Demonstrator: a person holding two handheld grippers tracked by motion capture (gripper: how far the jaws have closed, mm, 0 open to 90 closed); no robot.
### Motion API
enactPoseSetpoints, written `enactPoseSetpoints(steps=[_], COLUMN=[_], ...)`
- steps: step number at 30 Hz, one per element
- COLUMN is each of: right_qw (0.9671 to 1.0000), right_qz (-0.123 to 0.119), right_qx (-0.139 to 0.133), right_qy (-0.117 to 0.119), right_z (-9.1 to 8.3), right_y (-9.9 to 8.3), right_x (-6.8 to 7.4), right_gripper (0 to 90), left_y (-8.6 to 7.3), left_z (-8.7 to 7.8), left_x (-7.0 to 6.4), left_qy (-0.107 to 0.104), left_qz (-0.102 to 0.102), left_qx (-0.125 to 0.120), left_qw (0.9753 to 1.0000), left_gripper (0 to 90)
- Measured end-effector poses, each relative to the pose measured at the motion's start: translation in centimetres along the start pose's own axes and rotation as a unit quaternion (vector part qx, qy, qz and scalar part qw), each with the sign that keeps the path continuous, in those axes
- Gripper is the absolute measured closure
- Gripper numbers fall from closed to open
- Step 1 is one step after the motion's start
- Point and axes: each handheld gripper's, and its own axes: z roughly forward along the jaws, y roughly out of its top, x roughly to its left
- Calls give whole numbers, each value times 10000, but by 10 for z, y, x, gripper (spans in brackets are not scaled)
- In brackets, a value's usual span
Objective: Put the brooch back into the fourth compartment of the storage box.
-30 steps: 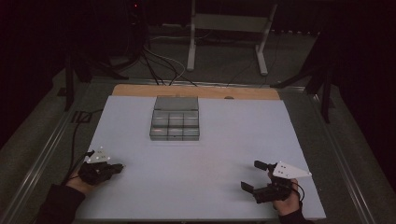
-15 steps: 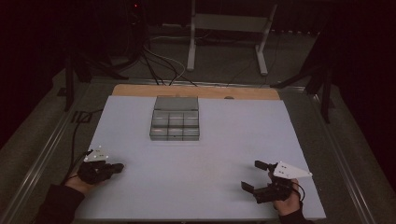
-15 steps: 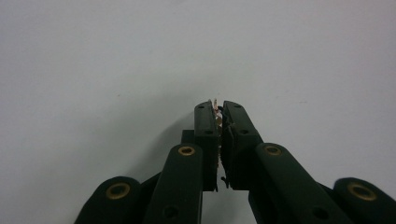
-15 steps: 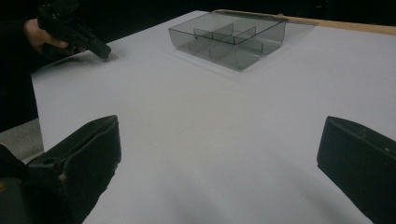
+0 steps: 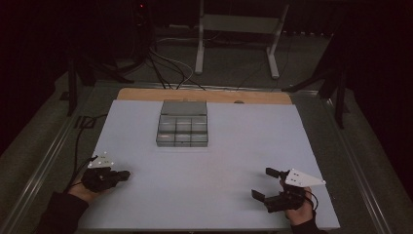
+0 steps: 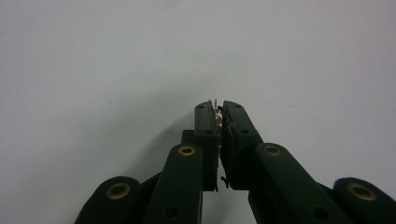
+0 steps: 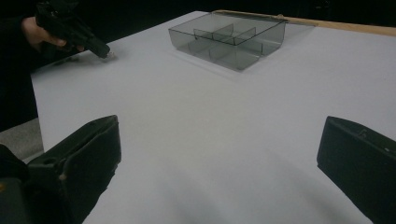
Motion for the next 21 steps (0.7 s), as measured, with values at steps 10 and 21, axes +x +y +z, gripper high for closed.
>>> enactPoseSetpoints(steps=[10, 21], right_qw=[10000, 10000], right_qz=[-10, 2], right_qx=[3, 21], right_qy=[-5, -7], right_z=[0, 1], right_y=[0, 0], right_x=[0, 0], right_gripper=[0, 0], left_y=[6, 16], left_z=[1, 3], left_x=[-2, -4], left_qy=[-51, -137], left_qz=[56, 152], left_qx=[6, -37], left_qw=[10000, 9998], left_gripper=[878, 878])
